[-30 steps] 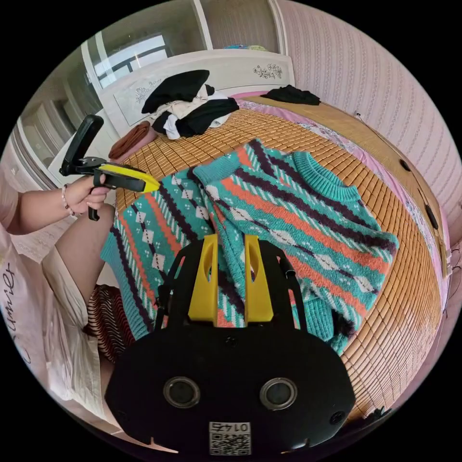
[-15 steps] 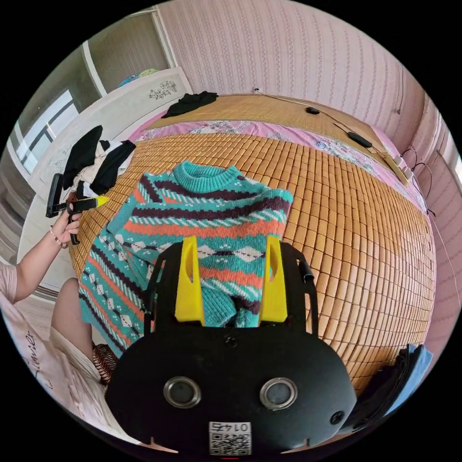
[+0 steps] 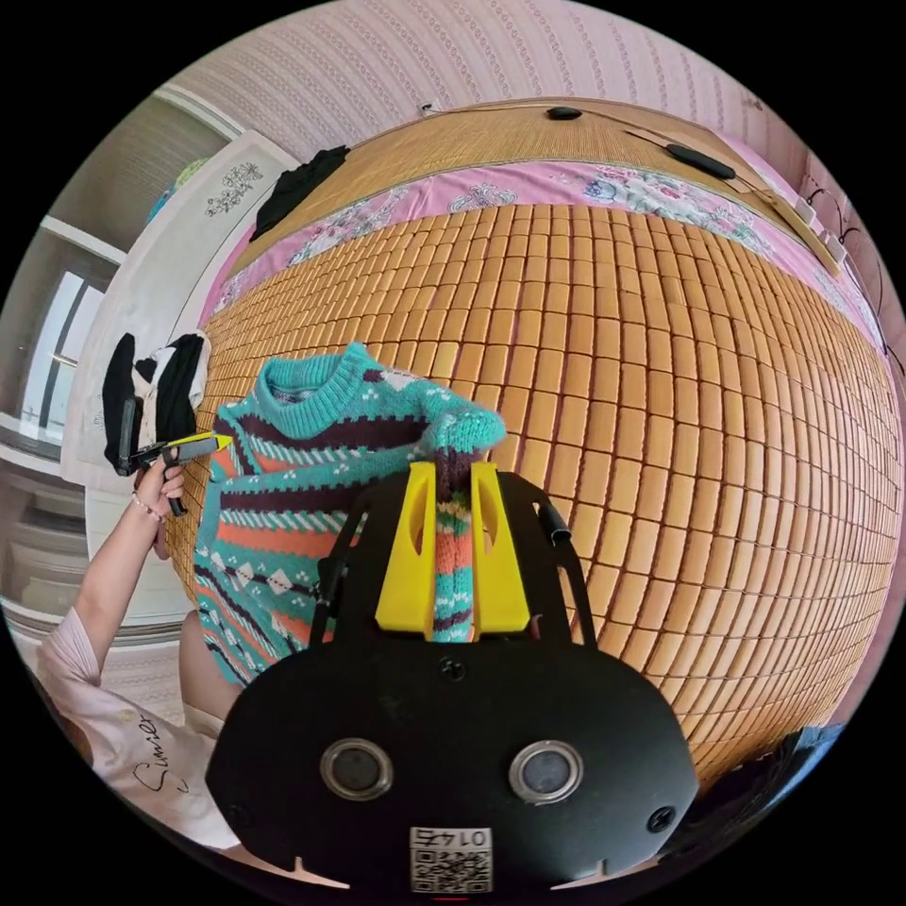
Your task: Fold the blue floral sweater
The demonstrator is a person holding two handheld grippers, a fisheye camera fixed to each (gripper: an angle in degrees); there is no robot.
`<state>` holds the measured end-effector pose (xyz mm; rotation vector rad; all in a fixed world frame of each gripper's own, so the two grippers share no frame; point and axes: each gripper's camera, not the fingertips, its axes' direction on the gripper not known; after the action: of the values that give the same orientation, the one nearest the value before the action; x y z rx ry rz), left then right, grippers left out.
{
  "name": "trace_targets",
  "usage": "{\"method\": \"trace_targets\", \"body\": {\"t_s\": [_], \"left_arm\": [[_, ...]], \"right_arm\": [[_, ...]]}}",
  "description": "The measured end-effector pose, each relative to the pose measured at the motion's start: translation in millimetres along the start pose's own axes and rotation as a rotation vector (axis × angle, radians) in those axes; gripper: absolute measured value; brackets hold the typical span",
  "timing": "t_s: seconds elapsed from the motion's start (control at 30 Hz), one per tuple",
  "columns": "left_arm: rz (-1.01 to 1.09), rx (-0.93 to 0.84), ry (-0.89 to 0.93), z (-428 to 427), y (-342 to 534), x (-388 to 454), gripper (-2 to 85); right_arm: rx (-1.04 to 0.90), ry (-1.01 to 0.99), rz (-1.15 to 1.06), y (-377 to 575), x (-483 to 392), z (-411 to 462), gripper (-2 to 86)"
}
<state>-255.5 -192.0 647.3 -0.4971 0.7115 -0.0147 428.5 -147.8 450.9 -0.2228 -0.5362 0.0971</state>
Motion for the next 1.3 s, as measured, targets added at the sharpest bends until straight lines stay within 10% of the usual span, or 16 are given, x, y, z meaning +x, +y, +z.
{"method": "trace_targets", "body": {"t_s": [0.47, 0.67, 1.07, 1.3], "left_arm": [[0.271, 0.225, 0.244, -140, 204, 24, 6.6], [-0.032, 0.153, 0.174, -124, 359, 4, 6.1], [0.005, 0.089, 0.198, -52, 381, 83, 5.7], [0.327, 0.038, -0.336, 14, 402, 156, -0.2]], "right_arm": [[0.248, -0.214, -0.48, 190, -64, -146, 5.9], [-0.053, -0.125, -0.122, 340, -37, -74, 8.9], [0.084, -0.099, 0.139, 336, -75, -12, 10.1], [-0.189, 0.273, -0.064, 291, -138, 70, 0.2]]}}
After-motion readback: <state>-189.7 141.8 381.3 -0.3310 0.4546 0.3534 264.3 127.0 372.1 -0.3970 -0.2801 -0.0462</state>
